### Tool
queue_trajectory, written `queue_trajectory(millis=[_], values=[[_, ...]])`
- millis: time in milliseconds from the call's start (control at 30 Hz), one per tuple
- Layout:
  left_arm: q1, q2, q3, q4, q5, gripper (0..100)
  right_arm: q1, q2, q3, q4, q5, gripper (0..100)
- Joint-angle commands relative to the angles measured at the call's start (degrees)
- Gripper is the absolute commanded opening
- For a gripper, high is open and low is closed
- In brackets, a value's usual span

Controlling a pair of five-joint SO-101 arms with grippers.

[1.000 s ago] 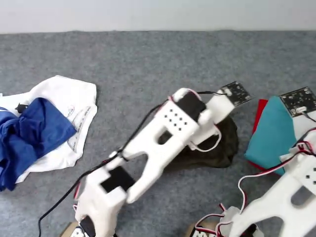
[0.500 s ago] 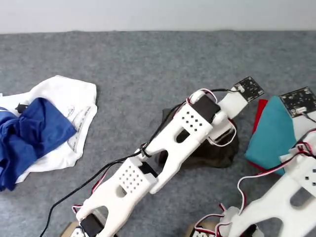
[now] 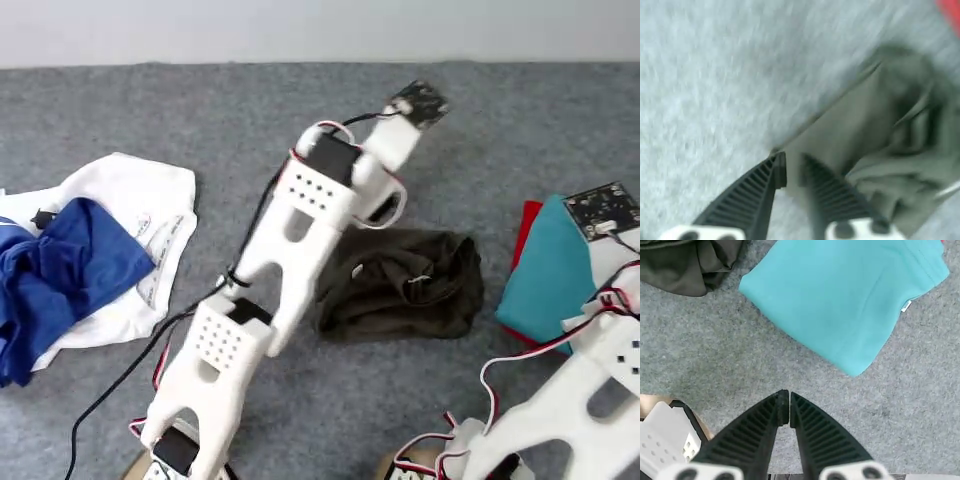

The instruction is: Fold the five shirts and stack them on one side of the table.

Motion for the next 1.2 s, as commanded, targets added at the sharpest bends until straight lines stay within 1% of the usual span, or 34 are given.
queue_trajectory(millis=[0, 67, 167, 367, 500, 567, 667, 767, 867, 933, 1067, 1167], values=[[-1.1, -3.5, 7.8, 1.4, -2.4, 1, 0.6, -1.4, -0.4, 1.8, 0.3, 1.1], [-0.4, -3.3, 11.5, 1.1, -3.3, 1, 0.6, -1.4, -0.4, 1.8, 0.3, 1.1], [2.6, -3.3, 15.1, 1.2, -4.0, 1, 0.6, -1.4, -0.4, 1.8, 0.3, 1.1], [12.5, -5.1, 19.9, 1.4, -3.9, 1, 0.6, -1.5, -0.7, 1.8, 0.4, 1.1], [20.0, -11.9, 26.0, 1.4, -1.2, 1, 0.7, -1.5, -0.8, 1.9, 0.4, 1.1], [23.3, -15.9, 29.1, 1.2, -1.1, 1, 1.7, -1.5, -0.8, 1.5, 0.4, 1.1], [25.7, -20.7, 31.7, 1.2, -1.1, 1, 3.0, -1.5, -0.8, 1.4, 0.6, 1.1], [25.4, -24.6, 32.7, 1.2, -1.1, 1, 3.6, -1.5, -0.8, 1.4, 0.6, 1.1], [22.2, -27.8, 32.7, 1.2, -1.1, 1, 3.6, -1.5, -0.8, 1.4, 0.6, 1.1], [18.7, -29.0, 32.6, 1.1, -1.3, 1, 3.6, -1.5, -0.8, 1.4, 0.6, 1.1], [11.6, -28.3, 33.0, 1.1, -1.4, 1, 3.5, -1.5, -0.8, 1.5, 0.4, 1.1], [10.5, -24.6, 33.9, 1.3, -1.4, 1, 3.4, -1.5, -0.8, 1.5, 0.4, 1.1]])
